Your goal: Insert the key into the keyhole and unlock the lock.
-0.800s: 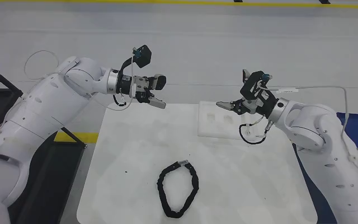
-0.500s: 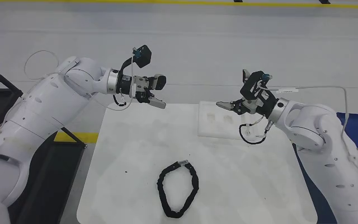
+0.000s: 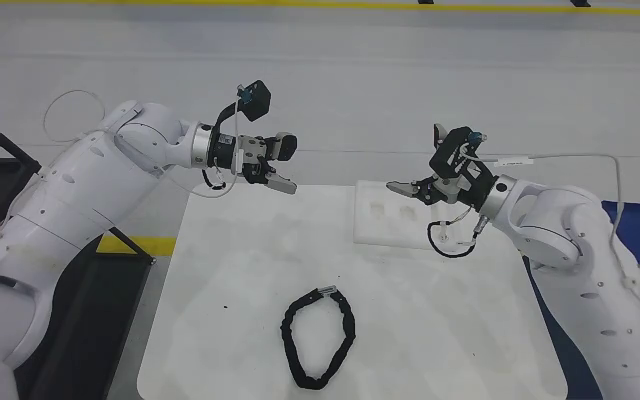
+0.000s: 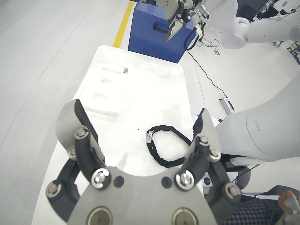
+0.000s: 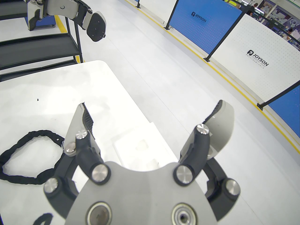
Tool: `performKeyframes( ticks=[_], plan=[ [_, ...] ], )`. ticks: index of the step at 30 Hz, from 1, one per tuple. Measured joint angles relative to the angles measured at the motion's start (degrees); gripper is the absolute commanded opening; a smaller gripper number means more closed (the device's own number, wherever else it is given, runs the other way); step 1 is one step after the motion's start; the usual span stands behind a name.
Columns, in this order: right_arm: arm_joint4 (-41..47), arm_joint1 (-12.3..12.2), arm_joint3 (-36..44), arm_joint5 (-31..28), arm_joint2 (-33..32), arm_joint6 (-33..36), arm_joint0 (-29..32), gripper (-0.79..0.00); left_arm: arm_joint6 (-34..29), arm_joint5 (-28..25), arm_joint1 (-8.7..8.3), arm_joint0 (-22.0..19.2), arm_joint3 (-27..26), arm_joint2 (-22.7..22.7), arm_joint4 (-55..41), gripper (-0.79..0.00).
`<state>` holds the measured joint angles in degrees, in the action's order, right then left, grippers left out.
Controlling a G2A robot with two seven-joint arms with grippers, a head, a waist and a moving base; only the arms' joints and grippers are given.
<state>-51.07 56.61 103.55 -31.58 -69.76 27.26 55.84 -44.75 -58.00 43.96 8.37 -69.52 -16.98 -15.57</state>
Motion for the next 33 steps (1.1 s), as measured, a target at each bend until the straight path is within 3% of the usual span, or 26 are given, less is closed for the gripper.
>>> performKeyframes(
  ticks=[13,16,22,33],
  plan=[
    [-0.33,0.0,0.14,0.25,-0.02,-0.2,0.13,0.0,-0.15,0.0,0.01,0.06,-0.34,-0.02,0.28,0.0],
    [-3.21,0.08,0.49,2.82,-0.2,-2.04,1.11,0.0,-0.26,0.4,-0.04,0.61,-2.91,-0.82,3.64,0.0],
    [-10.03,-0.09,0.38,5.16,-1.42,-4.18,2.72,0.0,2.42,3.39,-0.31,2.14,-2.63,-2.55,5.65,0.0],
    [-20.53,-0.52,-0.88,9.86,-2.13,6.28,5.35,0.0,2.35,3.31,-0.31,2.11,-2.64,-2.51,5.6,0.0]
  ],
)
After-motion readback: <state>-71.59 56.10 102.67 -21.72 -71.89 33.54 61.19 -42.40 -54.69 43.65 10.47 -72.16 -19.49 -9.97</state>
